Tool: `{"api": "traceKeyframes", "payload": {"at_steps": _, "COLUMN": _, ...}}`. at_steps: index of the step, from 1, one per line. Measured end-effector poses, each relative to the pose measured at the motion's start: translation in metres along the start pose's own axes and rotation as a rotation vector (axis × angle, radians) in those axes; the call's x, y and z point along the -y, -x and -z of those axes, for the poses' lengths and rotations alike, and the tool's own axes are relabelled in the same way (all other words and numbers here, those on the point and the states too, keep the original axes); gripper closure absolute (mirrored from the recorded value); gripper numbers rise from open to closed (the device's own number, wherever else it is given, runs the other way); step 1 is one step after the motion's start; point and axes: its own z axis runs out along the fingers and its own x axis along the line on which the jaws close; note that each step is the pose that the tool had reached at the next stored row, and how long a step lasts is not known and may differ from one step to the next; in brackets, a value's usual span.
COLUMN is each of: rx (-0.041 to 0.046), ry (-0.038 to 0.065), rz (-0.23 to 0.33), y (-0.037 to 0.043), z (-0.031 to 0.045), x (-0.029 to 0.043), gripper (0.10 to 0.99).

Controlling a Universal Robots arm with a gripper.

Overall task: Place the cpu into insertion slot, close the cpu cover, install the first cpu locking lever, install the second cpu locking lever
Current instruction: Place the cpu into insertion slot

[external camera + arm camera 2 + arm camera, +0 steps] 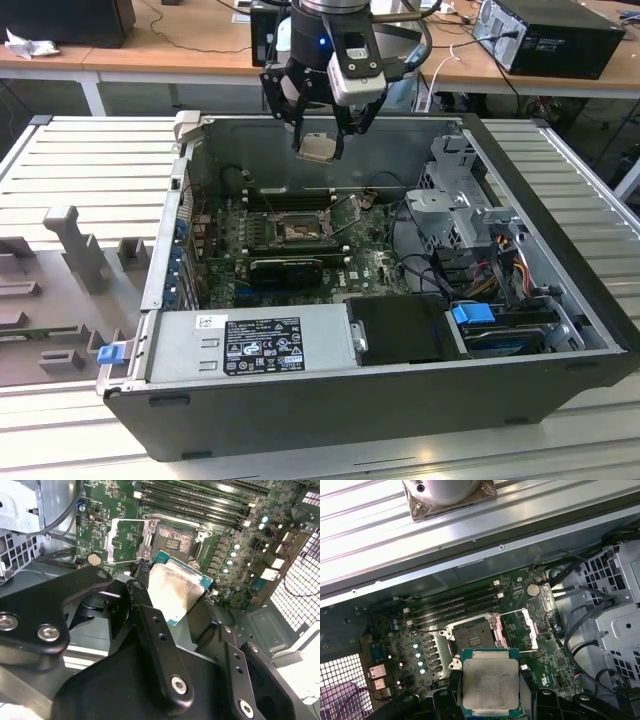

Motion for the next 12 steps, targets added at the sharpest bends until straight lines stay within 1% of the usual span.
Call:
{"api": "traceKeyframes", "payload": {"at_steps": 2, "rx": 0.0009, "ry": 0.0, "rz": -0.011, "y": 0.0, "z": -0.0001, "x": 0.0, "gripper": 0.545}}
{"api": "traceKeyframes", "payload": {"at_steps": 6, "rx": 0.0069, "ry": 0.002, "rz": -0.081, "y": 0.0, "z": -0.0002, "x": 0.0, "gripper": 0.545}}
{"api": "traceKeyframes", "payload": {"at_steps": 12, "rx": 0.0122, "ry": 0.003, "rz": -0.144, "y": 0.0, "z": -0.0002, "x": 0.0, "gripper": 0.545}}
